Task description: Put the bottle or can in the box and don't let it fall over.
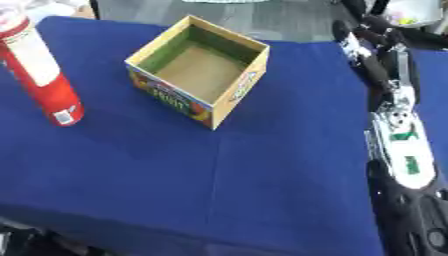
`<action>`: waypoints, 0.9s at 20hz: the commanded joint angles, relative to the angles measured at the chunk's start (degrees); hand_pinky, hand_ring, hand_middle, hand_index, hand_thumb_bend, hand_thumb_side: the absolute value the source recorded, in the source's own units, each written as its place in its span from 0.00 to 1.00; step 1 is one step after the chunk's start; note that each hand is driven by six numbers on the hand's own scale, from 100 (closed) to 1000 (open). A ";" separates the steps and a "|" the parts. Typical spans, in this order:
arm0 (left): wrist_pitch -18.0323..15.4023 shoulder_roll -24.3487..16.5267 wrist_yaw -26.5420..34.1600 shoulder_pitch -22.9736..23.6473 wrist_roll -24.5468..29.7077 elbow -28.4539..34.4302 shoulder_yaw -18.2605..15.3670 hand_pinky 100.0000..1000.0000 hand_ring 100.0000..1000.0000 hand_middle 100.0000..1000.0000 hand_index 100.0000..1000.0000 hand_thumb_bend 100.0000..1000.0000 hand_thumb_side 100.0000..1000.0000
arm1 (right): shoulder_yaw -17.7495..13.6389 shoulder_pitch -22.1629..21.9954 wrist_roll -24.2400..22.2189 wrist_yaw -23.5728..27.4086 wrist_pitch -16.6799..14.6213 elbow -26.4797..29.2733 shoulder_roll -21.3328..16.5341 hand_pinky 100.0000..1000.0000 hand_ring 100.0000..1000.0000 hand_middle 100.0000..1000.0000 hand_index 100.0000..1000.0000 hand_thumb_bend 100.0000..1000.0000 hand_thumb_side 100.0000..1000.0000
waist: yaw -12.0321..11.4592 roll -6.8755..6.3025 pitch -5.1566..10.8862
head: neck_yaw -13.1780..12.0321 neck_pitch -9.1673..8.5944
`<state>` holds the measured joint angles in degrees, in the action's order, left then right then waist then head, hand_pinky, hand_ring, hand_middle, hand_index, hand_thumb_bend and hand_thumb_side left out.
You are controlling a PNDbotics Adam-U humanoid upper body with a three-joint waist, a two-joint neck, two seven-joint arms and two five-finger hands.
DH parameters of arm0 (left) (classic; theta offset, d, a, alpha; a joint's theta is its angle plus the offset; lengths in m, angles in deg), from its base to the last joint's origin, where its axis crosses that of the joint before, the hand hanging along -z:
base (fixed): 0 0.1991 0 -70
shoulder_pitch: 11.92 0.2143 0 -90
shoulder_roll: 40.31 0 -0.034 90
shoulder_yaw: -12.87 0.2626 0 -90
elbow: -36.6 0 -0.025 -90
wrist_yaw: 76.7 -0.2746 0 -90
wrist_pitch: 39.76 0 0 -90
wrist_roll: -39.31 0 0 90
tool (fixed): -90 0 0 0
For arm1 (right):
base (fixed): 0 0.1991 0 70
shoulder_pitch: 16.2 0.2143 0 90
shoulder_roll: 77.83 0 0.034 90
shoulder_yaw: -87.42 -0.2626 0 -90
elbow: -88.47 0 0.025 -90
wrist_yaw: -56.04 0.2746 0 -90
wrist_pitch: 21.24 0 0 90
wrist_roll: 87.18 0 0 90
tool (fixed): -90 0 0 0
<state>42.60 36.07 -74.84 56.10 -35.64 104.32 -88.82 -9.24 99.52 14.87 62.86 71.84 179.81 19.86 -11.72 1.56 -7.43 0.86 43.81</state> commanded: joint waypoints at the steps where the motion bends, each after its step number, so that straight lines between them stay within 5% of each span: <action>1: -0.08 -1.13 -0.60 -1.60 0.08 -0.29 0.09 1.00 0.98 0.74 0.86 0.83 0.29 | 0.05 0.97 -0.28 0.28 -0.05 0.80 -0.63 0.73 0.96 1.00 0.79 0.64 0.34 | 0.03 -0.19 0.41 | -0.34 0.31; 18: -1.34 1.12 -3.36 -8.78 1.75 -4.22 1.61 1.00 0.98 0.74 0.85 0.84 0.31 | 0.61 1.49 -1.22 0.73 -0.05 0.83 -0.14 0.73 0.96 1.00 0.79 0.64 0.34 | 0.81 0.03 -0.41 | -0.68 -0.38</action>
<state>41.36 38.41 -77.80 48.40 -34.06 99.69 -87.17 -8.56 100.03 13.87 63.38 71.87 179.80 20.34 -10.96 1.87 -8.49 0.35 43.74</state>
